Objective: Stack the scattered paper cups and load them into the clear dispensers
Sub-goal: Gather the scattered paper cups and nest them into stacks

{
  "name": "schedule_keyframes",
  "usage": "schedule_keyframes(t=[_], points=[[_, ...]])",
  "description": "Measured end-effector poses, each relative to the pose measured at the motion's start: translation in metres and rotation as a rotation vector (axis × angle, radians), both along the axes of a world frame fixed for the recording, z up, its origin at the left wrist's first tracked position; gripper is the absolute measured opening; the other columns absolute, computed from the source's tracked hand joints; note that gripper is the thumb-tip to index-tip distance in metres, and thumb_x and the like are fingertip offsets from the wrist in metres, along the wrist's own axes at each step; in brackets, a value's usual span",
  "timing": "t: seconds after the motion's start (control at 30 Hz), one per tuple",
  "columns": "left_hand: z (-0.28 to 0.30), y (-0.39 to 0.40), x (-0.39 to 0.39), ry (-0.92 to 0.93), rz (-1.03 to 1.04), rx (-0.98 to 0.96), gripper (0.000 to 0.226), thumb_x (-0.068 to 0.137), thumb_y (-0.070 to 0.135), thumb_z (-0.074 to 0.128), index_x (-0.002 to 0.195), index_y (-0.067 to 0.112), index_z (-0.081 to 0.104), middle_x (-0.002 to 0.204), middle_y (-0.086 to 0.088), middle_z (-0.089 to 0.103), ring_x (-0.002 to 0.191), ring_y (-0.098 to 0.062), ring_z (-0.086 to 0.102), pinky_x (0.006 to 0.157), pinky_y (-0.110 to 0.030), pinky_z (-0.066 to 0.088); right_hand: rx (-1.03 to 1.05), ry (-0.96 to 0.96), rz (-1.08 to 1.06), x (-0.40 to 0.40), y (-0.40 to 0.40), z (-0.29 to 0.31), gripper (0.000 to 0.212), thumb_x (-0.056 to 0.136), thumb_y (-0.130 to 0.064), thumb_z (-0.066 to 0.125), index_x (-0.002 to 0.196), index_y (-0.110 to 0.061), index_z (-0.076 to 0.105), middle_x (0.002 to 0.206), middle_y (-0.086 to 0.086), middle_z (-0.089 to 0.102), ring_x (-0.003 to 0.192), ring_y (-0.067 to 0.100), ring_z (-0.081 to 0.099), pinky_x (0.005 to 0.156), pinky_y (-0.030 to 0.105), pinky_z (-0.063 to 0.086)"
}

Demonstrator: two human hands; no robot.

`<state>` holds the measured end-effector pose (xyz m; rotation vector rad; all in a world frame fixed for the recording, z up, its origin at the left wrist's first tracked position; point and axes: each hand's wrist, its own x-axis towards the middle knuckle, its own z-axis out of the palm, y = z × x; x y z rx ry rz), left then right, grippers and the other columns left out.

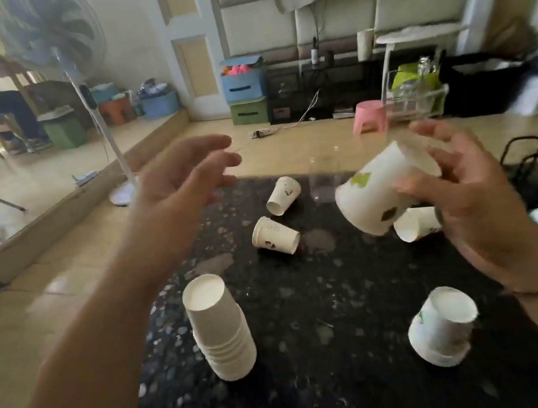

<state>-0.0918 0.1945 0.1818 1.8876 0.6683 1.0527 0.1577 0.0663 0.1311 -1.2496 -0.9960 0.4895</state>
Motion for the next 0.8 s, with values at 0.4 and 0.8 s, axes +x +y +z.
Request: schedule_keyframes(t=[0.4, 0.8], points=[[-0.161, -0.115, 0.156, 0.367, -0.198, -0.343, 0.029, 0.099, 0.034, 0.056, 0.127, 0.030, 0.058, 0.122, 0.011, 0.064, 0.104, 0.001, 0.062, 0.083, -0.013, 0.050, -0.490, -0.370, -0.077, 0.052, -0.092, -0.120, 0.072, 0.075, -0.032, 0.080, 0.137, -0.038, 0.043, 0.125, -0.020, 0.056, 0.114, -0.006, 0.053, 0.097, 0.018, 0.044], [-0.169, -0.052, 0.152, 0.404, 0.040, -0.367, 0.031, 0.097, 0.033, 0.059, 0.129, 0.032, 0.055, 0.117, 0.019, 0.059, 0.091, 0.006, 0.061, 0.064, -0.008, 0.048, -0.447, -0.497, -0.059, 0.045, -0.067, -0.103, 0.076, 0.072, -0.073, 0.051, 0.140, -0.045, 0.032, 0.138, -0.027, 0.036, 0.129, -0.008, 0.030, 0.098, 0.009, 0.024]])
